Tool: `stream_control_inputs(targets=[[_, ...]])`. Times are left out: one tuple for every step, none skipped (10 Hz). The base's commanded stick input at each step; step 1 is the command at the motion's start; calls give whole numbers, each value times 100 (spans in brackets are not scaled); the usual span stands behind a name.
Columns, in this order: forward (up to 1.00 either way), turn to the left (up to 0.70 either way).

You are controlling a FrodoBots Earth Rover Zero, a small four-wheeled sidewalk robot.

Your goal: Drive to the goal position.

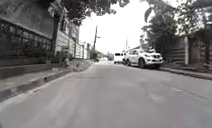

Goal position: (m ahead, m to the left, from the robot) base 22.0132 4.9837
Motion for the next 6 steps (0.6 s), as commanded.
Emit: stream_control_inputs(targets=[[100, 0], [100, 0], [100, 0], [100, 0], [100, 0], [100, 0]])
